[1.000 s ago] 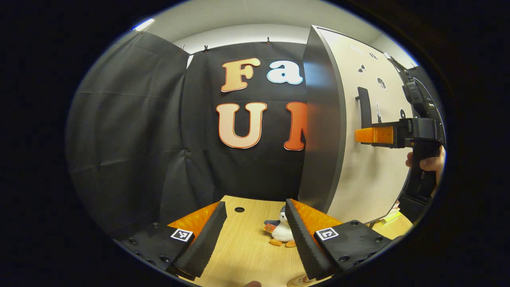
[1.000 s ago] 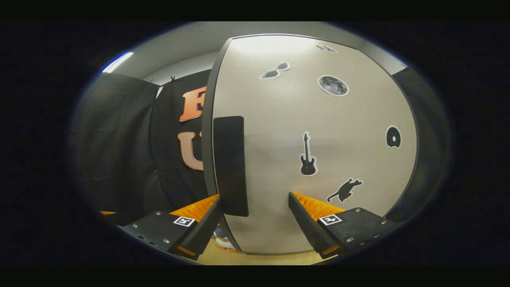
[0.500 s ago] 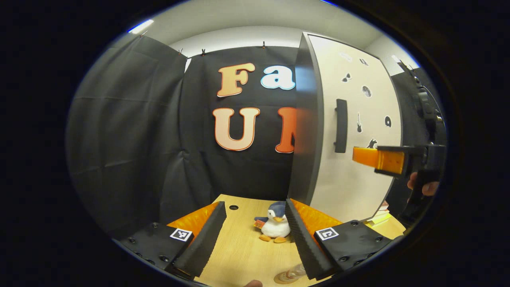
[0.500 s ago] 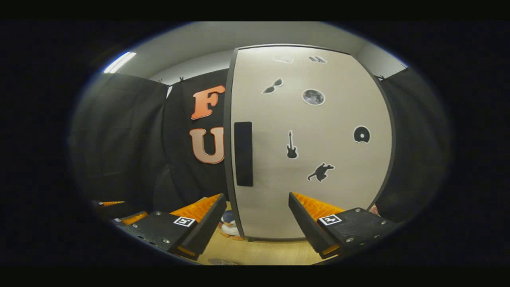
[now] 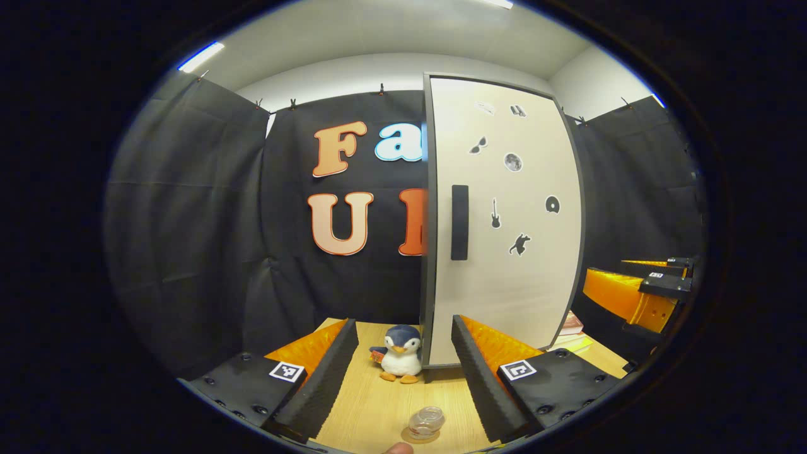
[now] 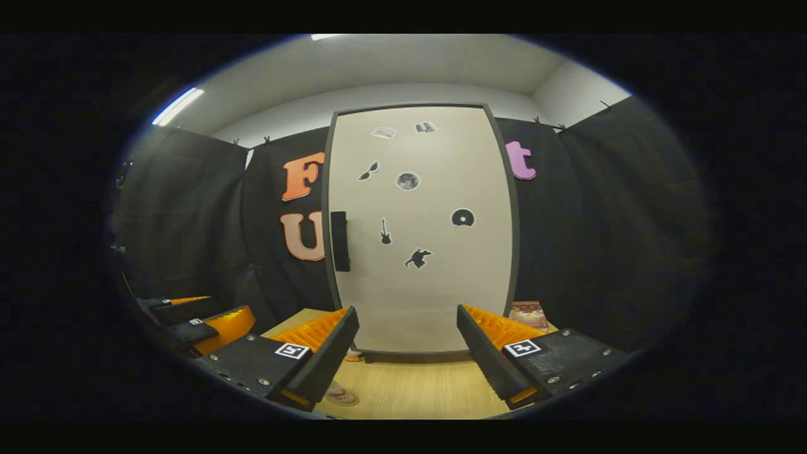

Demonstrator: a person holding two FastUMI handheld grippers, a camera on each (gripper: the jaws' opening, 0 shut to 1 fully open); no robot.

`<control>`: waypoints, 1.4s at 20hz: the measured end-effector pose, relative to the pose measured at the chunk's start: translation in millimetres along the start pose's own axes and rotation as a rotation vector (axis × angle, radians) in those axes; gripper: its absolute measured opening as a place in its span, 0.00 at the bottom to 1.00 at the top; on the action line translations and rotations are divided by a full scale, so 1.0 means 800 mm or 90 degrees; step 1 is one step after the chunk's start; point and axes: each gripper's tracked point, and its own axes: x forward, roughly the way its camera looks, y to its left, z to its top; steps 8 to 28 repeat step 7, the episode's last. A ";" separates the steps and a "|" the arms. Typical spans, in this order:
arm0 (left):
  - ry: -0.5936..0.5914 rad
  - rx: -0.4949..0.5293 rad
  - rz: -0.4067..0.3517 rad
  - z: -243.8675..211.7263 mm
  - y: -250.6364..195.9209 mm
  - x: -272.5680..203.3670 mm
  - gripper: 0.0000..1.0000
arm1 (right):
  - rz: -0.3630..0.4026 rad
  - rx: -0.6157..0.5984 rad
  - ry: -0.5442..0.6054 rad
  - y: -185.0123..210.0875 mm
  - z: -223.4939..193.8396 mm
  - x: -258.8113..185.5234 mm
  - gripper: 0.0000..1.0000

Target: Open the cabinet door with the right hand, grasp the bottle in the cabinet with the left hand and place it on the coaster, then close the cabinet door with the right hand.

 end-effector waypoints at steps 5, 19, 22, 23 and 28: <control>-0.008 0.011 -0.012 0.018 -0.027 -0.027 0.97 | -0.027 0.004 -0.001 -0.034 0.007 -0.042 0.96; -0.014 0.013 -0.013 0.025 -0.032 -0.034 0.95 | -0.029 0.003 -0.007 -0.039 0.009 -0.052 0.96; -0.014 0.013 -0.013 0.025 -0.032 -0.034 0.95 | -0.029 0.003 -0.007 -0.039 0.009 -0.052 0.96; -0.014 0.013 -0.013 0.025 -0.032 -0.034 0.95 | -0.029 0.003 -0.007 -0.039 0.009 -0.052 0.96; -0.014 0.013 -0.013 0.025 -0.032 -0.034 0.95 | -0.029 0.003 -0.007 -0.039 0.009 -0.052 0.96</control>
